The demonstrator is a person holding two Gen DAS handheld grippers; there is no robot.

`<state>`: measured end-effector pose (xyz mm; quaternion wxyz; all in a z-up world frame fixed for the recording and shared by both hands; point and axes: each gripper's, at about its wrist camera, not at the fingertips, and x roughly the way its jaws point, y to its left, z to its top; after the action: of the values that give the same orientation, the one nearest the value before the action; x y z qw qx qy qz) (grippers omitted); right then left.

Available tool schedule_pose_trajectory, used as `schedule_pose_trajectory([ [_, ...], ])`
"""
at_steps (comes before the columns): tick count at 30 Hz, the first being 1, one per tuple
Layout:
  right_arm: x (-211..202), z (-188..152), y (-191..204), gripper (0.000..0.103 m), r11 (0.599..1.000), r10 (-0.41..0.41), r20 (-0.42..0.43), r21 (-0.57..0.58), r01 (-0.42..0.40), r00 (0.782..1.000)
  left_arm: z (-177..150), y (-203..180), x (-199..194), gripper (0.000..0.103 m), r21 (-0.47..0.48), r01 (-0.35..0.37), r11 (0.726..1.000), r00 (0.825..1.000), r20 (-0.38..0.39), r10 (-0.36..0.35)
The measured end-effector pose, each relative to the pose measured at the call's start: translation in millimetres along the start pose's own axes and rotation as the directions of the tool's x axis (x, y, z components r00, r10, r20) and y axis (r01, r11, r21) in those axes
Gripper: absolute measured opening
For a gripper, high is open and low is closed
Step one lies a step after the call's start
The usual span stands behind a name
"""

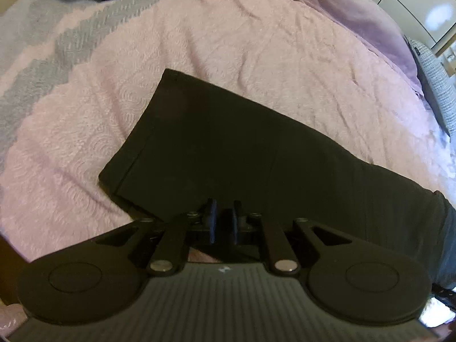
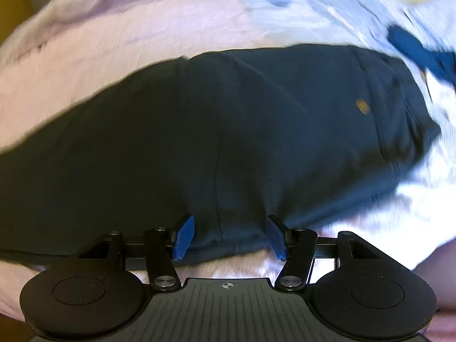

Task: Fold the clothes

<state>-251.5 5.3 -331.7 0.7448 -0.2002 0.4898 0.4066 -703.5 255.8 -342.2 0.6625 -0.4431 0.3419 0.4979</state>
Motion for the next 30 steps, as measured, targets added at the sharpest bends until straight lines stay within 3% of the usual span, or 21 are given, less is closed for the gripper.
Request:
schedule_pose_trajectory([
  [3, -6, 4, -44, 0.059, 0.967, 0.074, 0.051, 0.240, -0.084, 0.996, -13, -29, -7, 0.011, 0.039, 0.054, 0.998, 0.999, -0.006, -0.054],
  [8, -11, 6, -134, 0.058, 0.821, 0.102, 0.151, 0.546, -0.169, 0.983, -40, -79, -15, 0.011, 0.089, 0.139, 0.986, 0.990, -0.011, -0.138],
  [12, -21, 7, -193, 0.049, 0.704, 0.101, 0.232, 0.670, -0.234, 0.967, -61, -114, -10, 0.011, 0.064, 0.205, 0.977, 0.979, -0.035, -0.203],
  [15, -17, 11, -225, 0.049, 0.640, 0.135, 0.263, 0.713, -0.287, 0.955, -78, -134, -8, 0.011, 0.009, 0.247, 0.969, 0.968, -0.048, -0.246],
  [18, -9, 16, -238, 0.049, 0.636, 0.191, 0.252, 0.705, -0.315, 0.949, -99, -143, -7, 0.015, -0.122, 0.262, 0.957, 0.962, -0.048, -0.270],
  [21, 0, 21, -249, 0.049, 0.638, 0.250, 0.232, 0.690, -0.340, 0.940, -114, -144, -4, 0.022, -0.276, 0.267, 0.924, 0.959, -0.016, -0.282],
  [30, 18, 32, -280, 0.048, 0.642, 0.336, 0.218, 0.659, -0.392, 0.916, -121, -148, 12, 0.021, -0.452, 0.228, 0.862, 0.972, 0.047, -0.232],
])
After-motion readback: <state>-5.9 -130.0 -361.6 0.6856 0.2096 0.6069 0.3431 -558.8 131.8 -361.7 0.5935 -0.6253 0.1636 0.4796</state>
